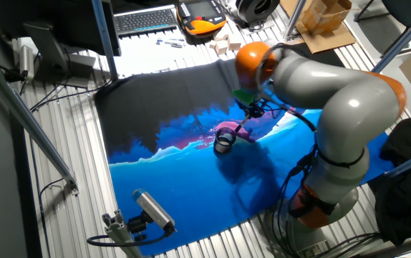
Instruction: Put the pen into the pen holder
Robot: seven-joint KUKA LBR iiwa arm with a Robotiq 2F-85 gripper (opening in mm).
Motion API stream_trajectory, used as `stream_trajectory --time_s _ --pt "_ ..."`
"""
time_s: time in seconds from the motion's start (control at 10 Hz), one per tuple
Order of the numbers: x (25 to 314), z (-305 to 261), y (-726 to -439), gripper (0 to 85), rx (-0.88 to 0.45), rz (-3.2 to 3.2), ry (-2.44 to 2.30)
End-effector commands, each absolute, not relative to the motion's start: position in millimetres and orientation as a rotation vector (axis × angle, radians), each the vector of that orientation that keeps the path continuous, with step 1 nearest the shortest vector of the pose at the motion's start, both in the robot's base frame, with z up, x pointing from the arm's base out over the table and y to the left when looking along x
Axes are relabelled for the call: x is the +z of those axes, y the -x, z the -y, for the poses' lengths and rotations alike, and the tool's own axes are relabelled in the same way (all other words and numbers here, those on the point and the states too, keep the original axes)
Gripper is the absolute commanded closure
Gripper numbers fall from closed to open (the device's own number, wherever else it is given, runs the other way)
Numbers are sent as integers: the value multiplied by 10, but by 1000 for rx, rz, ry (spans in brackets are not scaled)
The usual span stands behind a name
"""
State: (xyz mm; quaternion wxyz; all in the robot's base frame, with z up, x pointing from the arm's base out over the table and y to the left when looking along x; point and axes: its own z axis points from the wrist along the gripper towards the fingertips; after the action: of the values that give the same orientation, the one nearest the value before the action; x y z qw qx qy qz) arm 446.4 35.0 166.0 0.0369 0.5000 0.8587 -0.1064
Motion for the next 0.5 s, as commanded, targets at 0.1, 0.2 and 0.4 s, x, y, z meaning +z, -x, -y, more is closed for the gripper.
stream_trajectory --time_s 0.1,0.2,0.4 --pt "1798 -307 -4429 850 -304 -2626 -1550" --pt "1843 -290 -4400 850 -321 -2600 -1586" --pt "1929 -268 -4313 850 -348 -2567 -1629"
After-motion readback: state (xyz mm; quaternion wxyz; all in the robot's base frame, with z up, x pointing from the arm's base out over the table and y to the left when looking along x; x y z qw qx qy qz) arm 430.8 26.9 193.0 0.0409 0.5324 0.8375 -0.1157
